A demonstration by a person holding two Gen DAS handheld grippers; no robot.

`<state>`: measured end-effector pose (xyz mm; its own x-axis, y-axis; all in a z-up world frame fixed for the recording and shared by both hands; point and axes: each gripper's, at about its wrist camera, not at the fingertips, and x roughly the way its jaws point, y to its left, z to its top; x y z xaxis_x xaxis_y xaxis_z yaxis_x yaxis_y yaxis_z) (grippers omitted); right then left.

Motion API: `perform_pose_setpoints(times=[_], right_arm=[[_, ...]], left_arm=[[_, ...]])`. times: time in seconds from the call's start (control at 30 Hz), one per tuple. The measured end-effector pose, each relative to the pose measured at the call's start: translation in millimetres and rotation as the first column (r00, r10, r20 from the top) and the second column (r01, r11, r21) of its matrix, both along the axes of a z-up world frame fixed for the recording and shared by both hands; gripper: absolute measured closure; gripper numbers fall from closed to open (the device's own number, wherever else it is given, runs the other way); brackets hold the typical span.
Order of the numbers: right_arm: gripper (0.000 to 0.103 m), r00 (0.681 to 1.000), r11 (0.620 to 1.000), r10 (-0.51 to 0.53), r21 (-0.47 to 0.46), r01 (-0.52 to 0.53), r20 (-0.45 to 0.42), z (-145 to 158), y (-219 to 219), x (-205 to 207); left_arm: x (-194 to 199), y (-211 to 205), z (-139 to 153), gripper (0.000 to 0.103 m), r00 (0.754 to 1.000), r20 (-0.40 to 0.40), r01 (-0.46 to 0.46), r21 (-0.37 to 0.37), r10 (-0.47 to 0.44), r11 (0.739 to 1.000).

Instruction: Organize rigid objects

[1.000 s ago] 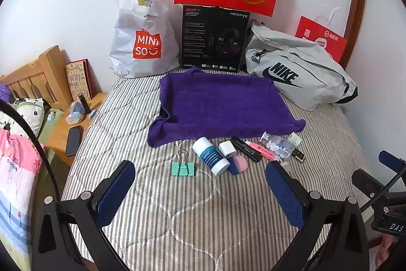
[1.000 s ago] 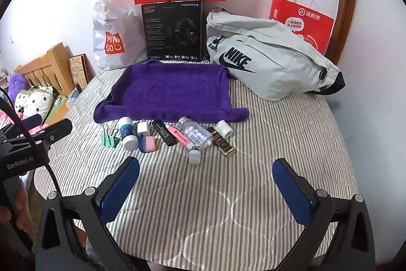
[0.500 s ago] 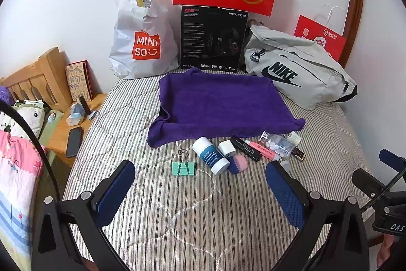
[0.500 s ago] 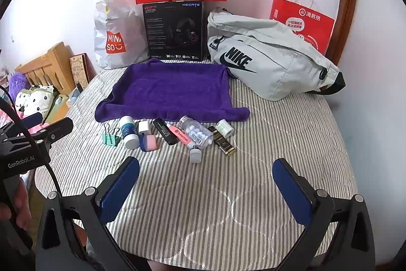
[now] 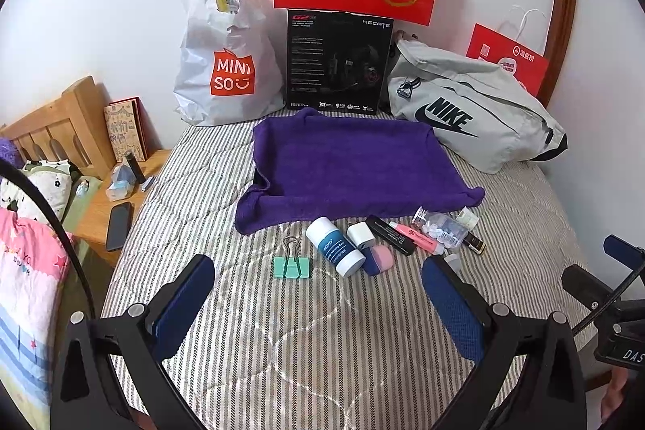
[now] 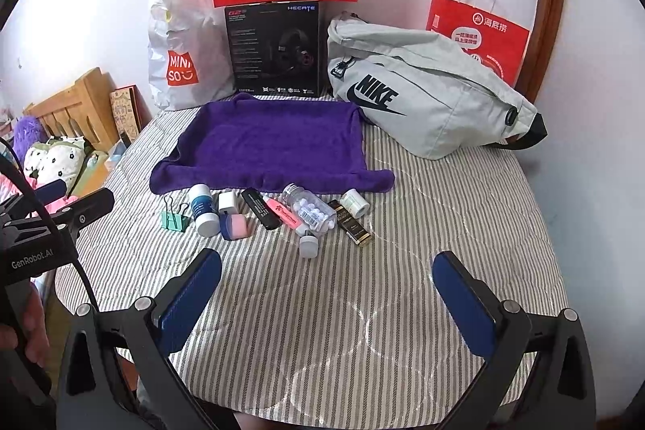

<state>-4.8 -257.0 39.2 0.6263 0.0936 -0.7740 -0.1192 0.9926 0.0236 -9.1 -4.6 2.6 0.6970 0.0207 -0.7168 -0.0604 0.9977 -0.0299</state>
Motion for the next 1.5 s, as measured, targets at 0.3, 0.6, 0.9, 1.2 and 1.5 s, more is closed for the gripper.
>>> perform_pose_setpoints(times=[0.3,0.6,0.9,1.2,1.5], right_arm=[[0.0,1.0,1.0,-0.009,0.0,0.009,0.002,-1,-3,-1],[0.0,1.0,1.0,-0.019,-0.002,0.019,0.001,0,-6,-1],[0.0,1.0,1.0,-0.014,-0.006,0.014,-0.005,-1,-7,4],[0.0,1.0,1.0,-0.02,-0.008,0.02,-0.021,-14,-14,23],[0.0,0.999,1.0,0.007,-0.013,-0.008,-0.032,-39,-16,56]], left_arm=[[0,0,-1,0.0,1.0,-0.001,-0.003,0.003,0.003,1.0],[-2,-1,-2,0.0,1.0,-0.005,0.0,0.004,0.0,1.0],[2,1,-5,0.0,1.0,-0.01,0.002,0.007,-0.002,1.0],[32,14,-22,0.0,0.999,-0.037,-0.019,0.016,0.019,1.0],[69,28,-78,0.0,0.996,-0.092,0.002,0.051,0.003,0.999]])
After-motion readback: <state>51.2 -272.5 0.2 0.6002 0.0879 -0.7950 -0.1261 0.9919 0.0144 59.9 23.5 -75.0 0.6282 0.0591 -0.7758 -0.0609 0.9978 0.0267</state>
